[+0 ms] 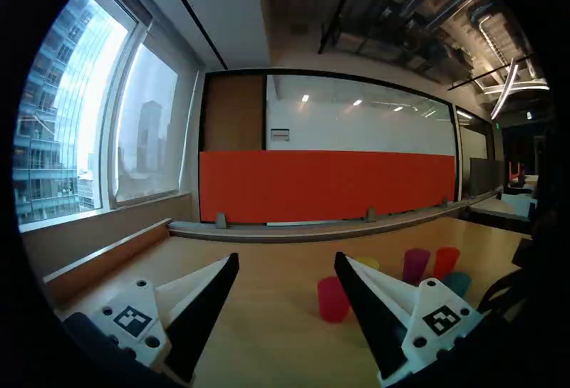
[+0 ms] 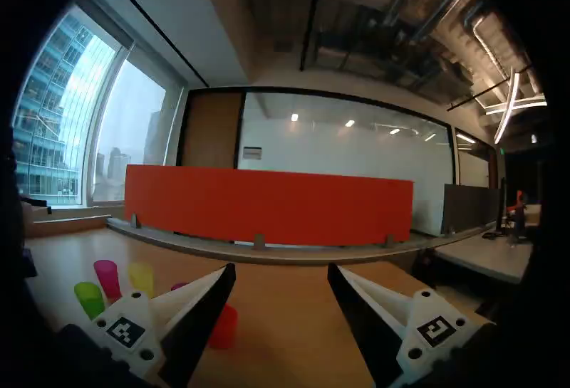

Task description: Pour water

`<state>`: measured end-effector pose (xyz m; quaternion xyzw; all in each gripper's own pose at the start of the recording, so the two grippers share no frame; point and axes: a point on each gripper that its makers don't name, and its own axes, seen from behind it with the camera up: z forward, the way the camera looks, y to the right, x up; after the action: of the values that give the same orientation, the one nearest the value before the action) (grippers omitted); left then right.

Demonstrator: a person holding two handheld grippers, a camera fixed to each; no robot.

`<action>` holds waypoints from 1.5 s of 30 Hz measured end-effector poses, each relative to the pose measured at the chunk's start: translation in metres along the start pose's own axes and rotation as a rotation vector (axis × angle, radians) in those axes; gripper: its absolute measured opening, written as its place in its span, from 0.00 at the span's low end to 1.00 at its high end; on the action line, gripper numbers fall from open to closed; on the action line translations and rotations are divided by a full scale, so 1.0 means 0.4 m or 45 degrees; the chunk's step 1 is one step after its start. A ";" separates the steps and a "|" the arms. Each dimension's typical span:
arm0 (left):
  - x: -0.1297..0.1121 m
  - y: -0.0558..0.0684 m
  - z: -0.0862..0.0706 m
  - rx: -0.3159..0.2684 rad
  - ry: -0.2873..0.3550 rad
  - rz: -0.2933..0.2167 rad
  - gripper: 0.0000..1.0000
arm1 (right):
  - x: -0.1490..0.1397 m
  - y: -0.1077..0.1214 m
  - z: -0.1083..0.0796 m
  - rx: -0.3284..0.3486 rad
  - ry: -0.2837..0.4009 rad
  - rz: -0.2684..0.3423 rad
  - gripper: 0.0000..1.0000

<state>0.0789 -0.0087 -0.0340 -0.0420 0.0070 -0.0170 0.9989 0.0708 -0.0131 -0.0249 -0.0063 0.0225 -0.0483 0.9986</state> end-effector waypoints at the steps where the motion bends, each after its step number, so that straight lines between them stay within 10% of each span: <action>1: -0.002 0.000 0.000 0.002 0.001 0.004 1.00 | -0.001 -0.001 -0.001 -0.002 0.001 -0.002 1.00; 45: -0.155 -0.039 0.027 0.143 0.005 0.035 1.00 | -0.030 -0.017 -0.017 -0.046 -0.035 0.055 1.00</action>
<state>0.0166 -0.0211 -0.0212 0.0142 0.0085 -0.0036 0.9999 0.0580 -0.0189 -0.0311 -0.0246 0.0098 -0.0262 0.9993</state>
